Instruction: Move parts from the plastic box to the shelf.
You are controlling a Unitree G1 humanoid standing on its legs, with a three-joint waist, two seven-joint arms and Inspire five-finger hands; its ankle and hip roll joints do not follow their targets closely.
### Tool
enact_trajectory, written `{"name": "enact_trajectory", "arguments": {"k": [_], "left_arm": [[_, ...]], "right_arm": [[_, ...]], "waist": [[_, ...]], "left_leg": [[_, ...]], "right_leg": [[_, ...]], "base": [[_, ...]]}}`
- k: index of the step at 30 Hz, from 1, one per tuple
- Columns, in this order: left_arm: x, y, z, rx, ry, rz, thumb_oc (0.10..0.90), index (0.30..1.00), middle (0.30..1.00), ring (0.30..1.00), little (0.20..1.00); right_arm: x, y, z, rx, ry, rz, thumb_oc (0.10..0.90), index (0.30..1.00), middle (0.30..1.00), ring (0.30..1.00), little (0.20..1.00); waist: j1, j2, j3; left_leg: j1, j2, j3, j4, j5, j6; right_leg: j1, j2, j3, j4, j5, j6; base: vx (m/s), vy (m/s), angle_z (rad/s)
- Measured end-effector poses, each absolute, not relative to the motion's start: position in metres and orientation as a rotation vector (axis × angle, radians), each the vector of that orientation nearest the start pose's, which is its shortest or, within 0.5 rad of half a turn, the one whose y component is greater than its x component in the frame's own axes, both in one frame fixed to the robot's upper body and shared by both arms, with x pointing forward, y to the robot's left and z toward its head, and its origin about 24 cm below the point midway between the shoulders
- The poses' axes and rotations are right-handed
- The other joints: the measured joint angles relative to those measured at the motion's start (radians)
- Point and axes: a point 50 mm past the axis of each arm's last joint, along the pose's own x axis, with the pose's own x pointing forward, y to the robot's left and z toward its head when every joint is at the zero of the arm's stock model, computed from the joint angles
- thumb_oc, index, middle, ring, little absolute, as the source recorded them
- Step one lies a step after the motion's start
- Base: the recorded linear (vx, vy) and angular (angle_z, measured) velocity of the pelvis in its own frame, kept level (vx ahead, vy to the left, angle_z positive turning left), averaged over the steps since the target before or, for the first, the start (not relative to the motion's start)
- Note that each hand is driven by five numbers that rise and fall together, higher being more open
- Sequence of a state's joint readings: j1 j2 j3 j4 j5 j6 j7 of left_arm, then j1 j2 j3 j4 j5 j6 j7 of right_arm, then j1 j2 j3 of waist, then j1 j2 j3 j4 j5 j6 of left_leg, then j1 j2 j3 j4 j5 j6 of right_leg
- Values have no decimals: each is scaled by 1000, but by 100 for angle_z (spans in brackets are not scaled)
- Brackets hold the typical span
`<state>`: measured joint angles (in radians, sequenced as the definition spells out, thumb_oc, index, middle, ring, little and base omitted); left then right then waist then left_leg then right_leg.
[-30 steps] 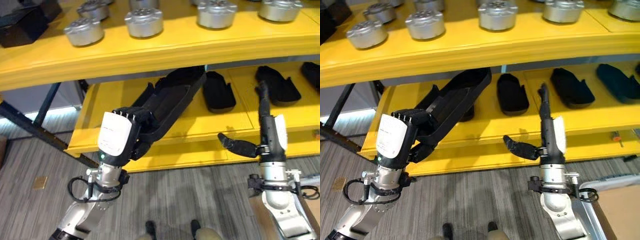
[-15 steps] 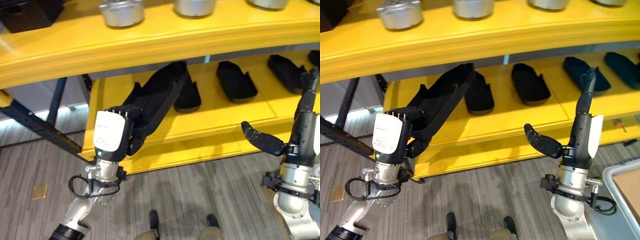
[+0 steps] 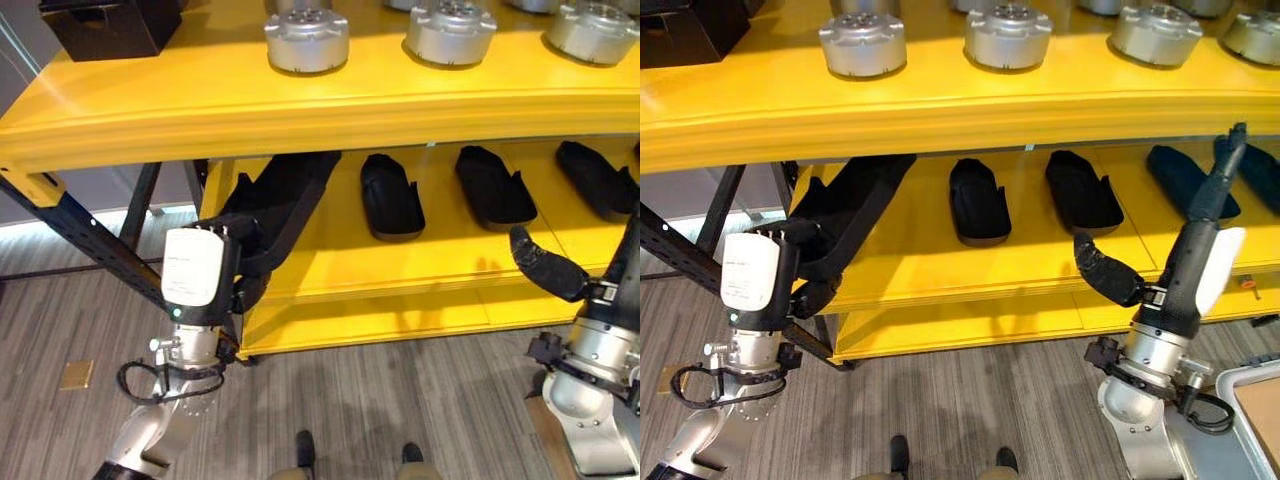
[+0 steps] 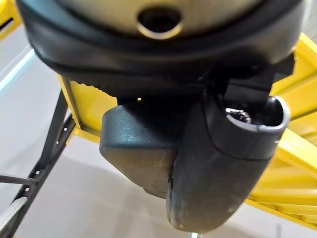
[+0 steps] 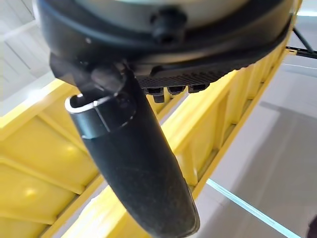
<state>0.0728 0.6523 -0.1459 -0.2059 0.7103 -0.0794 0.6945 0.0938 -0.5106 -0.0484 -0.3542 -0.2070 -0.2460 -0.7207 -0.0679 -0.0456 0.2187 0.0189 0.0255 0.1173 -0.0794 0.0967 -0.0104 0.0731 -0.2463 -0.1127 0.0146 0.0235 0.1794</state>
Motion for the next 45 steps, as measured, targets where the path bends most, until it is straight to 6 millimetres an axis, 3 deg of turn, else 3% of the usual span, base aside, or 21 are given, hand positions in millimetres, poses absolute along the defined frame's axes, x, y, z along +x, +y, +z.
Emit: {"name": "enact_trajectory", "arguments": {"k": [2,3,4,8,12,18,25,30,35,37,45], "left_arm": [[219,225,112,1198,-610,379,400,300,300,300,300],[222,232,106,1199,-541,409,400,300,300,300,300],[226,234,103,1197,-512,427,400,300,300,300,300],[237,242,85,1095,-367,540,400,300,300,300,300],[232,242,60,1017,-233,628,400,300,300,300,300],[227,253,39,1082,-91,669,400,300,300,300,300],[217,269,-5,1133,174,728,400,300,300,300,300],[232,267,-10,1204,204,721,400,300,300,300,300],[242,271,-17,1260,273,774,400,300,300,300,300],[241,271,-19,1275,289,770,400,300,300,300,300],[250,264,-17,1298,275,748,400,300,300,300,300]], "right_arm": [[212,-228,161,-504,-752,-551,900,1000,1000,1000,1000],[211,-228,158,-518,-746,-546,900,1000,1000,1000,1000],[210,-229,157,-526,-743,-546,900,1000,1000,1000,1000],[212,-235,153,-554,-729,-557,900,1000,1000,1000,1000],[211,-243,146,-583,-691,-572,900,1000,1000,1000,1000],[210,-241,144,-592,-683,-522,900,1000,1000,1000,1000],[211,-240,144,-600,-675,-462,900,1000,1000,1000,1000],[214,-245,133,-588,-614,-460,900,1000,1000,1000,1000],[211,-266,83,-543,-318,-503,900,1000,1000,1000,1000],[205,-264,69,-534,-243,-480,900,1000,1000,1000,1000],[201,-263,64,-547,-215,-440,900,1000,1000,1000,1000]], "waist": [[7,-6,-8],[-17,-10,-18],[-39,-12,-21],[-72,7,-43],[-83,37,-63],[-102,39,-65],[-148,34,-74],[-159,33,-109],[-213,39,-126],[-236,46,-126],[-245,46,-125]], "left_leg": [[17,18,41,-3,-11,1],[16,35,28,-3,-18,3],[13,37,8,-5,-14,-2],[5,59,7,-5,-4,-21],[3,67,15,-5,4,-34],[23,63,50,-6,-4,-33],[35,61,77,-6,-17,-22],[36,56,89,-6,-16,-24],[33,53,123,-7,-19,-20],[33,49,134,-7,-20,-18],[17,42,144,-7,-31,-8]], "right_leg": [[-44,10,-57,38,2,3],[-58,65,39,19,-21,-10],[-33,84,80,-8,-13,-34],[8,121,77,-96,35,-61],[5,130,77,-101,40,-64],[6,124,104,-102,42,-60],[3,117,130,-102,47,-56],[-2,114,136,-102,49,-53],[-24,107,171,-102,52,-48],[-30,105,183,-102,55,-46],[-47,94,192,-102,53,-27]], "base": [[111,-76,-63],[90,-82,-21],[91,-75,27],[60,-46,8],[62,-16,-5],[48,16,-14],[34,36,-12],[21,59,-6],[13,74,-18],[14,66,-19],[-3,42,-3]]}}
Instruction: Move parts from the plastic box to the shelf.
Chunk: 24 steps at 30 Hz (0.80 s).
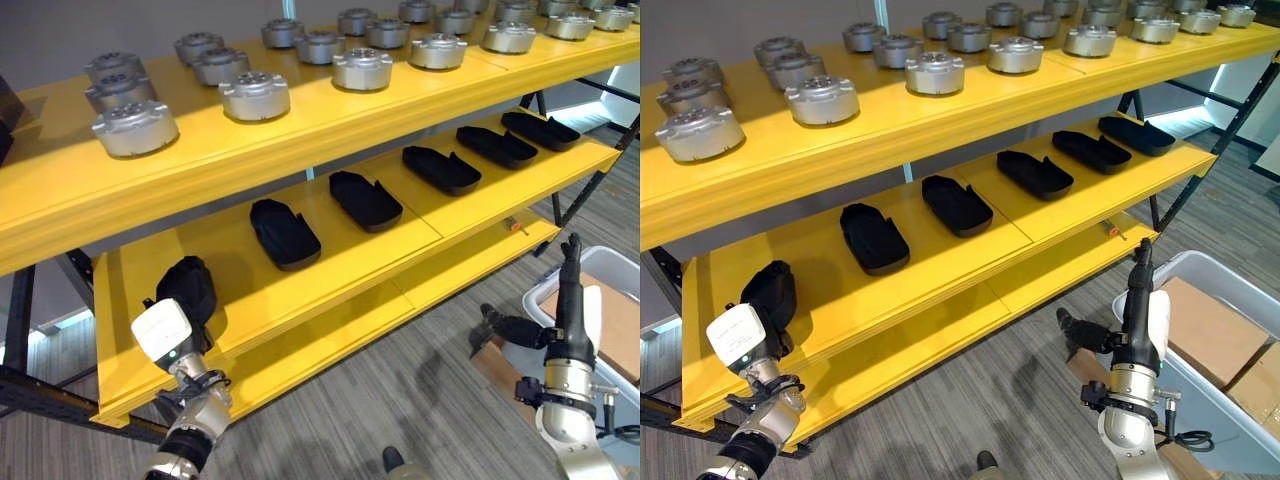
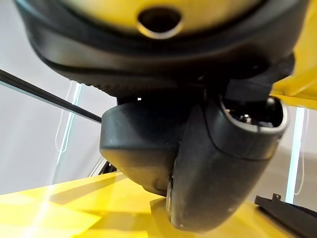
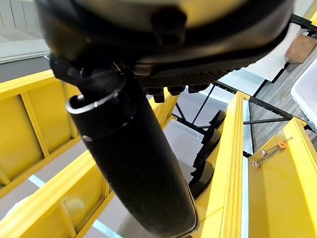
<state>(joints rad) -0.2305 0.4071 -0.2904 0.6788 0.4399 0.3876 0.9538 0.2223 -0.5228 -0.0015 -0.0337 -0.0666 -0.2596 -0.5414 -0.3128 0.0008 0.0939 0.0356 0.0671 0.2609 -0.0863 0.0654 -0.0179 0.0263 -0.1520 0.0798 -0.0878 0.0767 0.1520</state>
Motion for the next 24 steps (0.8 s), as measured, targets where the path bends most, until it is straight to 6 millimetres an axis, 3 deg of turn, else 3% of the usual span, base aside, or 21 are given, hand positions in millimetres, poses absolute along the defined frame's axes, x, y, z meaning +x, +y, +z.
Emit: {"name": "enact_trajectory", "arguments": {"k": [6,10,18,24], "left_arm": [[268,261,-4,1313,220,776,400,300,300,300,300],[283,259,13,1299,150,821,400,300,300,300,300],[276,252,12,1245,90,804,400,300,300,300,300],[279,242,18,1190,45,753,400,300,300,300,300]], "right_arm": [[206,-257,65,-559,-222,-385,900,1000,1000,1000,1000],[211,-253,69,-564,-237,-341,900,1000,1000,1000,1000],[211,-246,72,-564,-271,-262,900,1000,1000,1000,1000],[216,-232,78,-546,-320,-228,900,1000,1000,1000,1000]], "waist": [[0,5,33],[1,8,87],[28,-4,114],[79,-18,127]], "left_leg": [[-32,-9,2,0,13,1],[-51,-17,-3,0,25,3],[-17,-26,-33,1,16,4],[3,-38,-62,5,14,13]], "right_leg": [[-32,-7,2,0,8,5],[-52,-10,0,1,17,9],[4,-20,-36,2,5,6],[13,-29,-80,61,-12,14]], "base": [[-61,32,0],[-2,36,5],[25,79,12],[-19,62,15]]}}
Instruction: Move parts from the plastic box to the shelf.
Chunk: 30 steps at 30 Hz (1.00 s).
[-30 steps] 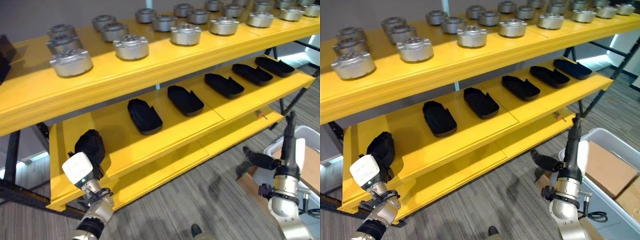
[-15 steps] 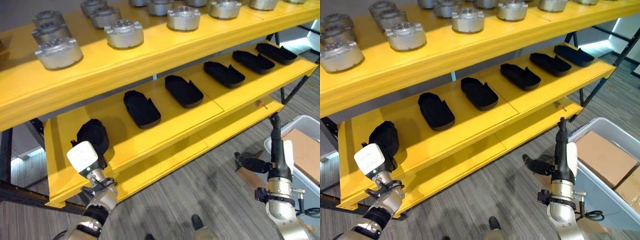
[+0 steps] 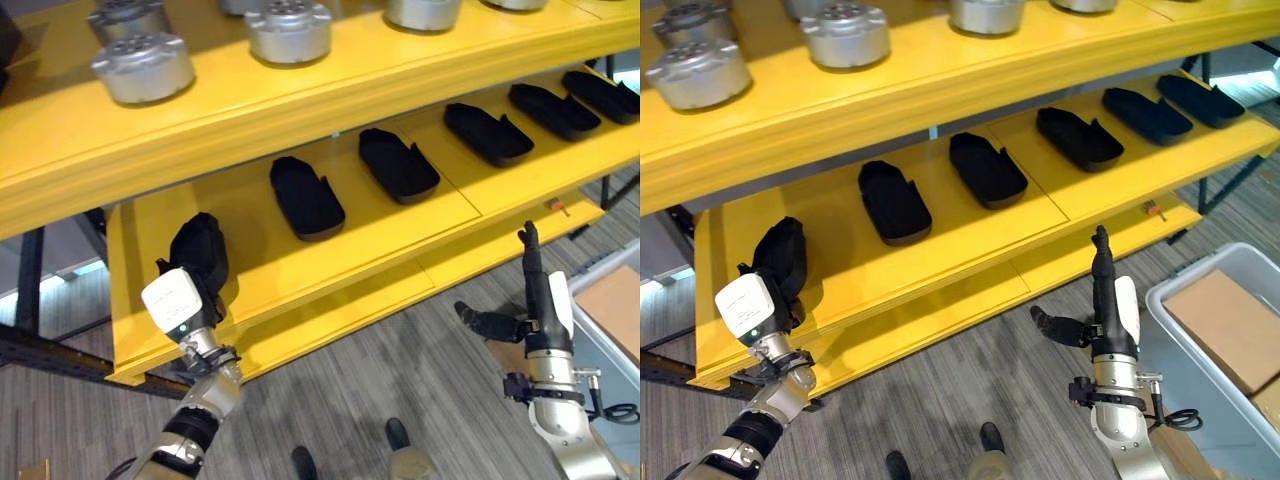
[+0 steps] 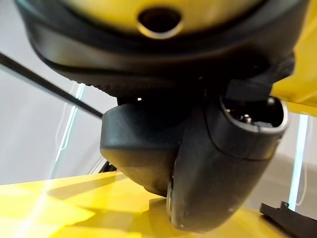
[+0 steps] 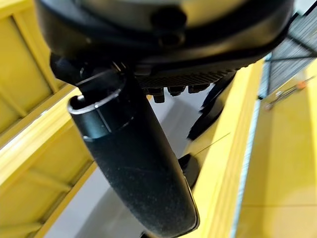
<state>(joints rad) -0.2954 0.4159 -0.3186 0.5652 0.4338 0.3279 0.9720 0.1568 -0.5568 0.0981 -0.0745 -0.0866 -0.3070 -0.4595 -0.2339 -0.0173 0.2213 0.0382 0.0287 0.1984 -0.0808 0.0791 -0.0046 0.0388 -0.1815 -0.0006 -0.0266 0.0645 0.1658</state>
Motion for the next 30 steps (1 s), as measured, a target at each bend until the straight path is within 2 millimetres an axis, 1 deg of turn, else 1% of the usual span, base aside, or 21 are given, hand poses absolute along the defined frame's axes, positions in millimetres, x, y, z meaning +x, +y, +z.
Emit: {"name": "enact_trajectory", "arguments": {"k": [2,3,4,5,6,7,8,9,10,11,12,13,14,15,17,20,22,24,27,29,30], "left_arm": [[279,242,18,1191,52,749,400,300,300,300,300],[278,243,18,1194,55,750,400,300,300,300,300],[273,248,18,1196,56,761,400,300,300,300,300],[270,253,18,1207,60,770,400,300,300,300,300],[271,256,21,1202,59,790,400,300,300,300,300],[274,258,24,1203,54,800,400,300,300,300,300],[279,258,27,1203,46,806,400,300,300,300,300],[285,257,32,1201,32,811,400,300,300,300,300],[288,256,36,1194,21,811,400,300,300,300,300],[291,253,38,1189,15,796,400,300,300,300,300],[292,245,35,1190,7,746,400,300,300,300,300],[288,244,32,1185,12,734,400,300,300,300,300],[284,243,27,1176,26,726,400,300,300,300,300],[285,239,28,1159,15,726,400,300,300,300,300],[285,235,31,1142,-3,721,400,300,300,300,300],[285,234,32,1135,-15,717,400,300,300,300,300],[285,234,31,1128,-9,712,400,300,300,300,300],[282,237,27,1106,22,721,400,300,300,300,300],[277,243,23,1112,66,737,400,300,300,300,300],[275,246,21,1113,83,740,400,300,300,300,300],[275,246,21,1111,84,740,400,300,300,300,300]], "right_arm": [[224,-222,85,-550,-367,-193,900,1000,1000,1000,1000],[225,-217,92,-550,-404,-180,900,1000,1000,1000,1000],[226,-210,97,-539,-443,-159,900,1000,1000,1000,1000],[227,-208,98,-552,-461,-146,900,1000,1000,1000,1000],[228,-206,100,-565,-472,-141,900,1000,1000,1000,1000],[227,-206,101,-573,-481,-140,900,1000,1000,1000,1000],[226,-206,102,-581,-492,-142,900,1000,1000,1000,1000],[225,-207,104,-585,-508,-138,900,1000,1000,1000,1000],[224,-208,105,-586,-520,-139,900,1000,1000,1000,1000],[223,-210,106,-587,-524,-147,900,1000,1000,1000,1000],[222,-216,107,-594,-521,-171,900,1000,1000,1000,1000],[223,-218,109,-599,-530,-179,900,1000,1000,1000,1000],[221,-221,113,-629,-544,-174,900,1000,1000,1000,1000],[221,-223,115,-648,-554,-172,900,1000,1000,1000,1000],[223,-224,115,-658,-553,-170,900,1000,1000,1000,1000],[225,-224,120,-694,-577,-155,900,1000,1000,1000,1000],[224,-225,120,-698,-576,-152,900,1000,1000,1000,1000],[225,-224,122,-695,-590,-149,900,1000,1000,1000,1000],[225,-224,123,-695,-595,-149,900,1000,1000,1000,1000],[225,-225,122,-696,-592,-152,900,1000,1000,1000,1000],[225,-225,123,-696,-593,-155,900,1000,1000,1000,1000]], "waist": [[19,-2,10],[39,-14,16],[51,-36,20],[49,-40,23],[49,-25,32],[41,-17,37],[36,-13,40],[15,-13,40],[0,-15,41],[-29,-16,43],[-56,-18,47],[-55,-12,48],[-67,21,45],[-68,35,48],[-56,36,48],[-43,38,47],[-33,28,46],[-31,28,44],[-20,24,43],[-14,19,36],[-14,19,35]], "left_leg": [[19,12,14,-1,-11,16],[32,4,26,0,-19,17],[41,-9,29,-1,-25,18],[39,-1,15,-1,-22,20],[28,31,10,2,-18,23],[8,49,-6,19,-19,22],[-14,57,-26,41,-21,19],[-44,61,-61,61,-23,16],[-63,57,-92,63,-22,12],[-70,52,-128,53,-19,3],[-18,53,-118,0,-32,9],[-15,53,-106,56,-46,7],[-1,74,-69,122,-87,2],[14,91,-59,90,-84,-26],[20,107,-69,75,-70,-39],[20,117,-70,79,-57,-51],[13,114,-77,129,-50,-63],[18,110,-84,143,-32,-78],[6,114,-101,208,-19,-93],[-29,114,-105,285,-18,-93],[-41,117,-106,306,-17,-95]], "right_leg": [[-40,6,-42,92,-14,4],[-58,-4,-67,136,-26,4],[-81,-23,-93,181,-61,1],[-116,0,-65,229,-115,-20],[-148,64,-11,236,-131,-43],[-161,104,37,200,-130,-41],[-174,128,82,172,-125,-33],[-188,145,137,137,-115,-21],[-181,151,179,110,-101,-23],[-150,150,184,77,-53,-25],[-111,156,178,54,3,-80],[-95,152,152,51,1,-97],[-87,175,124,55,-8,-116],[-87,191,104,61,-9,-118],[-89,213,82,75,-26,-135],[-96,224,72,112,-58,-147],[-97,220,75,149,-91,-157],[-90,218,73,176,-116,-164],[-91,223,78,223,-152,-188],[-96,214,76,241,-155,-211],[-96,216,73,250,-157,-214]], "base": [[42,-10,-21],[182,-85,-40],[290,-141,-25],[400,-197,-9],[379,-191,14],[354,-195,27],[204,-119,56],[204,-124,76],[141,-92,110],[287,-217,151],[240,-197,133],[273,-235,99],[239,-212,42],[274,-242,29],[223,-206,23],[205,-206,15],[157,-149,8],[178,-162,8],[133,-143,-3],[111,-152,-11],[104,-181,7]]}}
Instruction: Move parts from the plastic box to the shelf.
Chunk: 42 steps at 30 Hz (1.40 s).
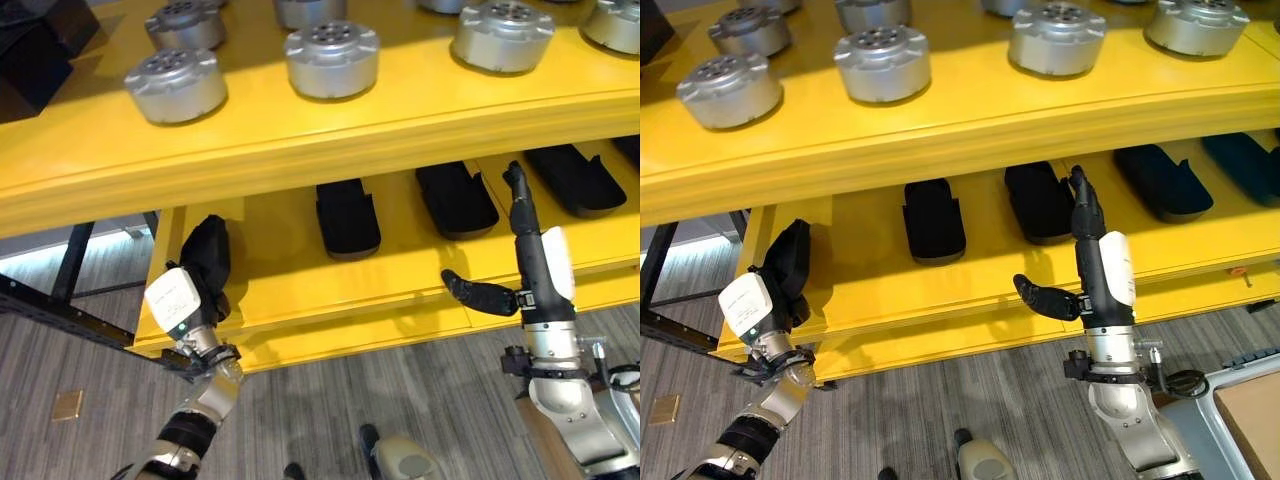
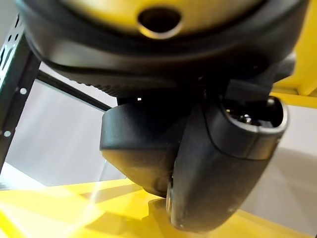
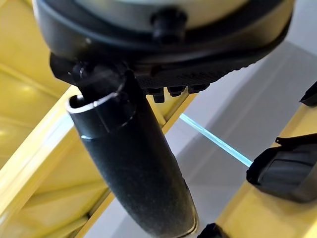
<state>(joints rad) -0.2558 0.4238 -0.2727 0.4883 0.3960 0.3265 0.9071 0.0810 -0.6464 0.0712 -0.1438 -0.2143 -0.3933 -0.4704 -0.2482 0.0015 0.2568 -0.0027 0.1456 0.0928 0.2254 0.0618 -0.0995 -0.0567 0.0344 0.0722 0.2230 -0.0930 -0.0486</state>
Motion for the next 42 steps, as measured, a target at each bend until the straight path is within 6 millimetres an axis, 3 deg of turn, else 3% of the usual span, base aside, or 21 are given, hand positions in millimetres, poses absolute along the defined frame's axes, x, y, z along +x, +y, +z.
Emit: {"name": "enact_trajectory", "arguments": {"k": [2,4,7,9,10,13,16,18,19,21,24,30,42], "left_arm": [[278,245,24,1106,77,731,400,300,300,300,300],[275,247,21,1112,90,729,400,300,300,300,300],[272,252,20,1134,99,717,400,300,300,300,300],[274,252,25,1141,69,719,400,300,300,300,300],[274,252,24,1143,71,710,400,300,300,300,300],[271,255,16,1159,107,700,400,300,300,300,300],[271,257,14,1170,121,703,400,300,300,300,300],[273,256,14,1174,112,705,400,300,300,300,300],[275,254,13,1180,106,703,400,300,300,300,300],[278,251,15,1172,81,707,400,300,300,300,300],[278,249,18,1163,63,712,400,300,300,300,300],[272,252,16,1206,85,717,400,300,300,300,300],[280,250,16,1331,64,647,400,300,300,300,300]], "right_arm": [[220,-231,121,-705,-600,-226,900,1000,1000,1000,1000],[214,-237,119,-721,-608,-308,900,1000,1000,1000,1000],[209,-249,121,-722,-619,-405,900,1000,1000,1000,1000],[205,-262,127,-724,-632,-491,900,1000,1000,1000,1000],[205,-262,125,-714,-622,-492,900,1000,1000,1000,1000],[206,-264,117,-719,-586,-486,900,1000,1000,1000,1000],[203,-264,114,-716,-574,-497,900,1000,1000,1000,1000],[201,-265,112,-715,-573,-515,900,1000,1000,1000,1000],[201,-265,112,-714,-577,-526,900,1000,1000,1000,1000],[199,-261,108,-694,-574,-544,900,1000,1000,1000,1000],[199,-260,107,-694,-571,-543,900,1000,1000,1000,1000],[199,-258,104,-673,-551,-564,900,1000,1000,1000,1000],[201,-260,102,-690,-517,-574,900,1000,1000,1000,1000]], "waist": [[-1,-7,1],[5,-15,1],[-4,-13,-4],[-12,-17,-4],[-6,-18,-4],[8,-20,-4],[-6,-11,-9],[-32,12,-15],[-42,28,-14],[-42,8,-21],[-43,9,-21],[-24,7,-24],[-48,15,-42]], "left_leg": [[-147,6,-17,290,-6,-13],[-231,-14,-13,427,-38,9],[-186,-11,35,159,-58,30],[-160,12,-4,-179,7,11],[-154,21,-40,-205,33,6],[-117,23,-71,-211,51,10],[-61,-12,-56,-213,44,25],[-18,-20,-33,-217,52,37],[4,-22,-25,-242,30,43],[23,-89,2,-296,54,79],[19,-144,13,-305,53,108],[20,-163,12,-307,46,114],[18,-143,30,-310,49,114]], "right_leg": [[-2,-3,-11,11,-3,-21],[19,-4,-15,-5,5,-29],[48,9,-40,-33,9,-25],[53,14,-49,-66,22,-26],[70,14,-30,-70,21,-24],[113,-6,4,-87,19,-1],[137,-41,30,-113,17,35],[134,-44,32,-111,5,68],[132,-39,34,-104,-6,86],[105,-100,66,-80,-28,125],[112,-158,82,-127,-15,157],[152,-180,86,-202,23,192],[151,-162,90,-213,35,183]], "base": [[74,-98,13],[113,83,-7],[124,174,3],[160,170,18],[130,153,-10],[93,166,-36],[62,185,-24],[40,177,0],[33,140,9],[40,160,-10],[18,114,-7],[2,98,4],[-13,64,-3]]}}
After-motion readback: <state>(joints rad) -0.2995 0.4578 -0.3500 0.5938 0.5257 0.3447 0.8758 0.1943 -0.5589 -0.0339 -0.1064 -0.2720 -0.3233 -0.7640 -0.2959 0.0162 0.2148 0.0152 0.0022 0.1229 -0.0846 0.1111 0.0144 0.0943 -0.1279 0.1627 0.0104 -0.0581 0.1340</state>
